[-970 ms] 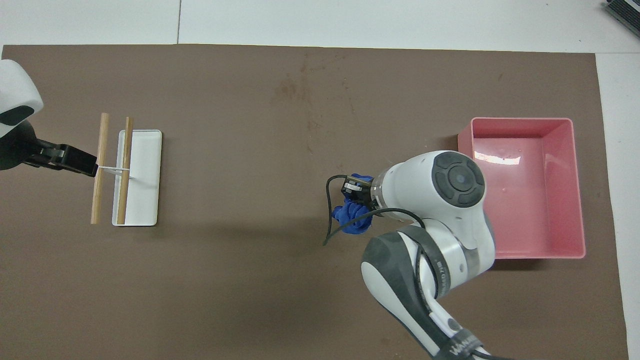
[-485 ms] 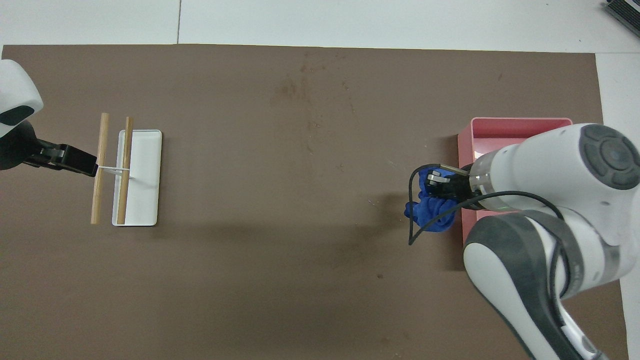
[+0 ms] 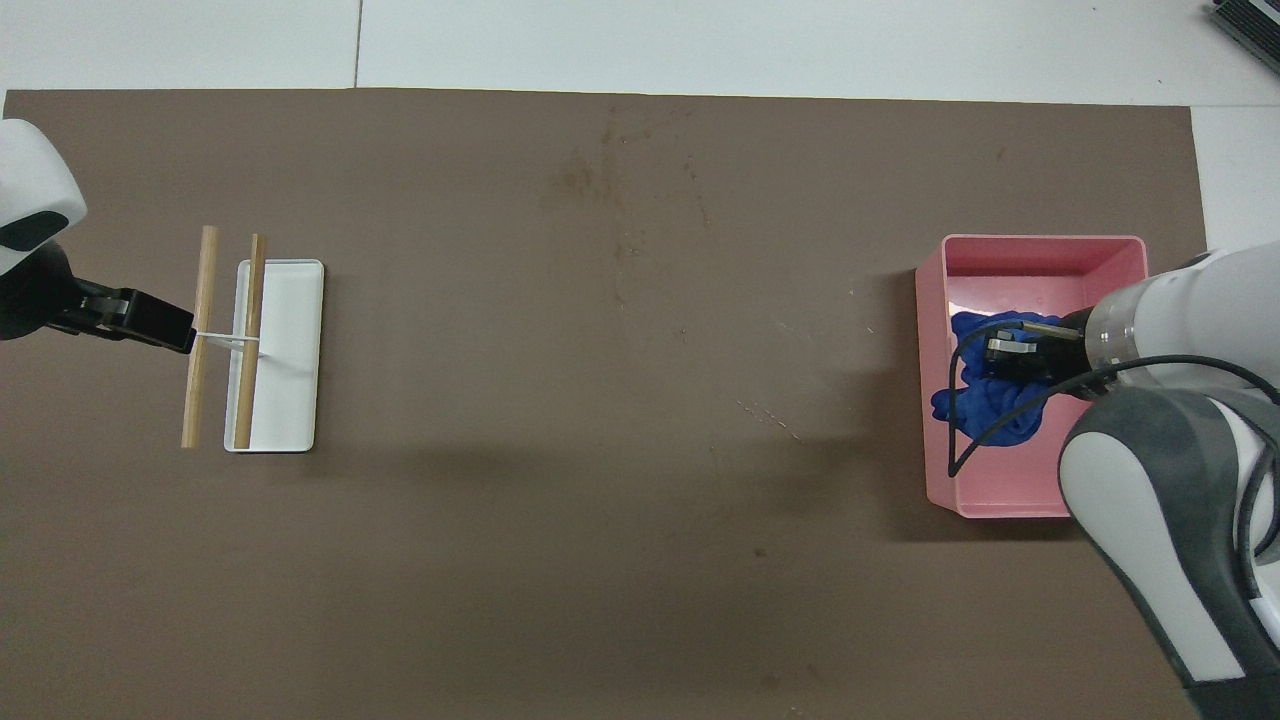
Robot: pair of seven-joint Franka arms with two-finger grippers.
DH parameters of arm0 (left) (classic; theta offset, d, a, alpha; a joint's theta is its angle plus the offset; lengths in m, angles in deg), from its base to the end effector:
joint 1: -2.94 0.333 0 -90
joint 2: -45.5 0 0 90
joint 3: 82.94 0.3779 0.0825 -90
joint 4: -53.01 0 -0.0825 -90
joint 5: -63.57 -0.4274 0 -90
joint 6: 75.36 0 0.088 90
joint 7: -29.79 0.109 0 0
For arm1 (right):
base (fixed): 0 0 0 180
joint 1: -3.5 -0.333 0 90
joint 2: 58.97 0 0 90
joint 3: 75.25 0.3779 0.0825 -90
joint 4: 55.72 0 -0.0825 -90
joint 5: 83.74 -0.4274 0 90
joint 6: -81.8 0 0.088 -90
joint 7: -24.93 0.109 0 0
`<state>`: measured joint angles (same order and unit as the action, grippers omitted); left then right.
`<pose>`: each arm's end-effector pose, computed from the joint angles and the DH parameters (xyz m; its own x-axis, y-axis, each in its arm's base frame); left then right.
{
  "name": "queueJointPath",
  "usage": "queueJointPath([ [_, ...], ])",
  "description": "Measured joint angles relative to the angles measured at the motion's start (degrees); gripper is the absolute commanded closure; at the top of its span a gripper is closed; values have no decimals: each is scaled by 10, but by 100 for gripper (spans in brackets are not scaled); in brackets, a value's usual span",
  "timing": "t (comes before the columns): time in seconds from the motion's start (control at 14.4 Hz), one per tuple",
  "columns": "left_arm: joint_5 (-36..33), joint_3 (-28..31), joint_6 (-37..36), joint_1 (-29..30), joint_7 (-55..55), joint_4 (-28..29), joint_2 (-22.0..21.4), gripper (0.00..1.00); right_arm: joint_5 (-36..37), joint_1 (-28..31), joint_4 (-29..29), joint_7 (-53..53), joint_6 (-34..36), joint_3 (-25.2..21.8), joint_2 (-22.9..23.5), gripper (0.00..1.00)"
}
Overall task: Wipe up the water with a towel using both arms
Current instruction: 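Lower the cloth into the pink bin with the right gripper, then open the right gripper to release the cloth in the bin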
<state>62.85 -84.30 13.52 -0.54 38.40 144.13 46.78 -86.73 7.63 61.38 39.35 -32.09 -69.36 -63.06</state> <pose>0.6005 -0.0493 0.6593 0.9707 -0.2322 -0.0625 -0.2328 -0.9725 -0.0027 0.5703 0.0221 0.5169 0.9708 -0.2397 0.0040 -0.2393 -0.9700 -0.0431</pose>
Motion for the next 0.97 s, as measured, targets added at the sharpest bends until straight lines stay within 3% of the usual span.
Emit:
queueJointPath([
  [0.35,0,0,0,0,0,0,0,0,8,79,13,-118,-46,0,69,100],
  [0.62,0,0,0,0,0,0,0,0,8,93,61,-143,-79,1,92,100],
  [0.69,0,0,0,0,0,0,0,0,9,92,71,-143,-80,3,91,86],
  [0.76,0,0,0,0,0,0,0,0,9,92,79,-143,-80,4,90,79],
  [0.83,0,0,0,0,0,0,0,0,9,92,86,-143,-80,4,88,51],
  [0.9,0,0,0,0,0,0,0,0,9,92,92,-143,-79,4,84,10],
  [0.97,0,0,0,0,0,0,0,0,9,92,97,-143,-77,4,81,0],
])
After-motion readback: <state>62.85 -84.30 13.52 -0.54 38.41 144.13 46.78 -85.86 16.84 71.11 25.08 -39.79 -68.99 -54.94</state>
